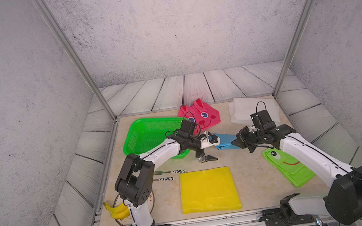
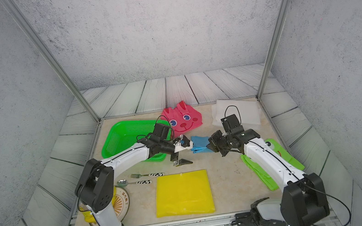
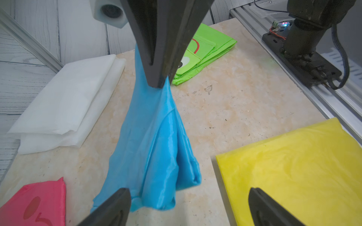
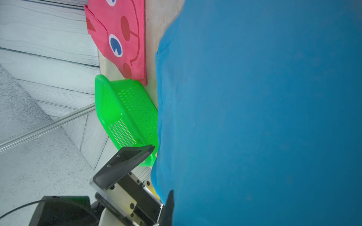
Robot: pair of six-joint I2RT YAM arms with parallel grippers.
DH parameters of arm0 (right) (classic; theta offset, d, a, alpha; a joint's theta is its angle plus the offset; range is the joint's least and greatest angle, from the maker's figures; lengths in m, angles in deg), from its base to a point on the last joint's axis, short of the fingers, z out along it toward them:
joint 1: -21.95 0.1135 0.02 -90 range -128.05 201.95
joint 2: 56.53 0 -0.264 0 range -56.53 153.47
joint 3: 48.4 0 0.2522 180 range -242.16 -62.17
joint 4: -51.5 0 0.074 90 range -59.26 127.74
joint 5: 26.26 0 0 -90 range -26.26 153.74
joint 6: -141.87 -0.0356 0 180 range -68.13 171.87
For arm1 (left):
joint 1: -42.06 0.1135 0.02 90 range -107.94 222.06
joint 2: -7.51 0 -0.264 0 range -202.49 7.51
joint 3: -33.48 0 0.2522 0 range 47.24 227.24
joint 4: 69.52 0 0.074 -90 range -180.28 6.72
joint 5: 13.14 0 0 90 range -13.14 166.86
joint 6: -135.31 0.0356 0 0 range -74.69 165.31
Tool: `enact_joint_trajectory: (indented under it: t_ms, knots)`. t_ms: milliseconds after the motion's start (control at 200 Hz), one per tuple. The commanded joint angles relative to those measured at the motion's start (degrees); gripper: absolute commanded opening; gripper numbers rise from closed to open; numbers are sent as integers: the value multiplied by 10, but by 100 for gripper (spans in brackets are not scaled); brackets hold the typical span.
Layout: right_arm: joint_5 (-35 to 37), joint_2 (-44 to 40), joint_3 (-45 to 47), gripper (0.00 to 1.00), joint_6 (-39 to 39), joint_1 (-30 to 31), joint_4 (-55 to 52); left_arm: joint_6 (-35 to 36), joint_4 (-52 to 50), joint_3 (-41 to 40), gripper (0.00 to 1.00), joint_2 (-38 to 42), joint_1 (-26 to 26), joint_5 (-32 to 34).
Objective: Put the folded raincoat in the basket
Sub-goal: Pick up the raincoat from the center of the board.
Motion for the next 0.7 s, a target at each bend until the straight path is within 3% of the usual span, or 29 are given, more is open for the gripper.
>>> enact_joint_trajectory:
  t_ms: [0,170,425,550,666,696]
  knots:
    - [-31,-23,1,0,-14,-1,21,-36,40,36,99,-35,-9,10]
    - [-37,-43,7,0,-22,-9,22,-32,-6,101,96,-83,-25,0]
    - [-47,-83,31,0,-29,-44,17,-21,-43,122,43,-90,-27,-11]
    - [-52,-95,34,0,-28,-55,18,-2,-58,119,34,-76,-25,-6]
    - [-64,-98,34,0,-22,-61,24,7,-91,132,16,-60,-24,-3]
    - [-68,-99,35,6,-19,-62,28,10,-103,138,11,-57,-23,-3]
